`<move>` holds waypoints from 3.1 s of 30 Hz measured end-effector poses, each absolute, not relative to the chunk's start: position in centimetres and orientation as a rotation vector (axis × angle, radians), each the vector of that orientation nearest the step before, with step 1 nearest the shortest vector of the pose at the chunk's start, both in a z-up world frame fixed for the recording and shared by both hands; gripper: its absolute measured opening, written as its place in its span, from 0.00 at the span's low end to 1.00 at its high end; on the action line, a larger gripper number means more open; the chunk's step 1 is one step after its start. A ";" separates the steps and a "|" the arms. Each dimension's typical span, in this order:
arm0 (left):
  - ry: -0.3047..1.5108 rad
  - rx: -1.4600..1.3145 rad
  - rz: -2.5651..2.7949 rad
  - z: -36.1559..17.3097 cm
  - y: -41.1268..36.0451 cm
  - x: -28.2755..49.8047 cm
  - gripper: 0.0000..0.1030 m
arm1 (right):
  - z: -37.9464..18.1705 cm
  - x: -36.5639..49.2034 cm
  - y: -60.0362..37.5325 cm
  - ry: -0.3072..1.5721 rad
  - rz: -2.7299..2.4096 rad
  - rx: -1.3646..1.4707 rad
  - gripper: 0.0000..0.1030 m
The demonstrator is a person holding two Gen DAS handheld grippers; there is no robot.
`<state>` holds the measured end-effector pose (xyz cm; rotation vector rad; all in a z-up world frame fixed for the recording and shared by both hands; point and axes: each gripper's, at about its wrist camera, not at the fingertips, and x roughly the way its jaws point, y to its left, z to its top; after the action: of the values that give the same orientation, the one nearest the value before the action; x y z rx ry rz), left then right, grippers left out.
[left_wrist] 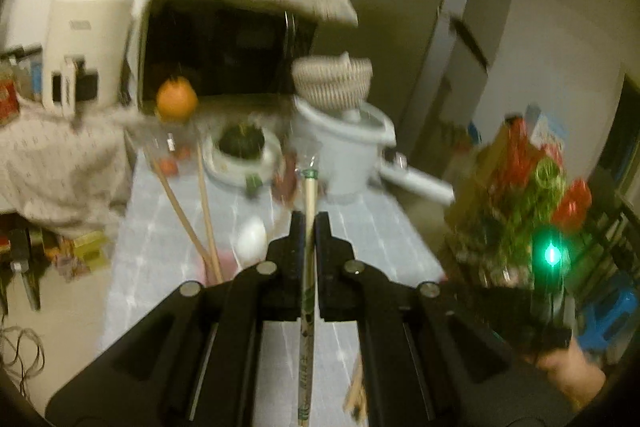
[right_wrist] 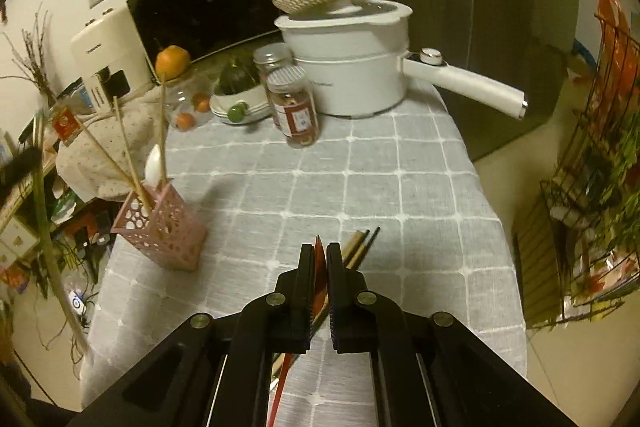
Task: Organize utensils
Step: 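Lower the wrapped chopstick into the pink holder and open the left tool, then carry the red spoon into the pink holder and open the right tool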
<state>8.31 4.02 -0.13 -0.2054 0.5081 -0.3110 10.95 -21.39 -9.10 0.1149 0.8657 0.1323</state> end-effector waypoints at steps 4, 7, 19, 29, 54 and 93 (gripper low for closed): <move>0.358 -0.198 -0.273 0.8 4.6 9.3 0.05 | -9.0 10.7 -21.2 0.865 0.135 0.106 0.06; 0.318 -0.197 -0.243 0.2 4.8 10.8 0.05 | -9.2 11.0 -21.2 0.870 0.132 0.107 0.06; 0.257 -0.174 -0.130 -1.8 5.1 15.6 0.05 | -9.9 12.0 -20.9 0.886 0.141 0.086 0.06; 0.296 -0.162 -0.092 -5.3 4.7 16.6 0.05 | -10.2 12.5 -20.7 0.879 0.128 0.069 0.06; 0.800 -0.216 0.025 -7.0 8.5 11.9 0.38 | -2.2 11.3 -16.1 0.549 0.160 0.187 0.06; 1.025 -0.314 -0.063 -9.6 11.3 10.5 0.50 | -3.6 14.6 -5.9 0.345 0.090 0.195 0.29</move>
<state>10.50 11.30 -9.56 -0.3138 1.0246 -0.0627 14.58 -5.94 -3.62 0.1947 0.3450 0.0901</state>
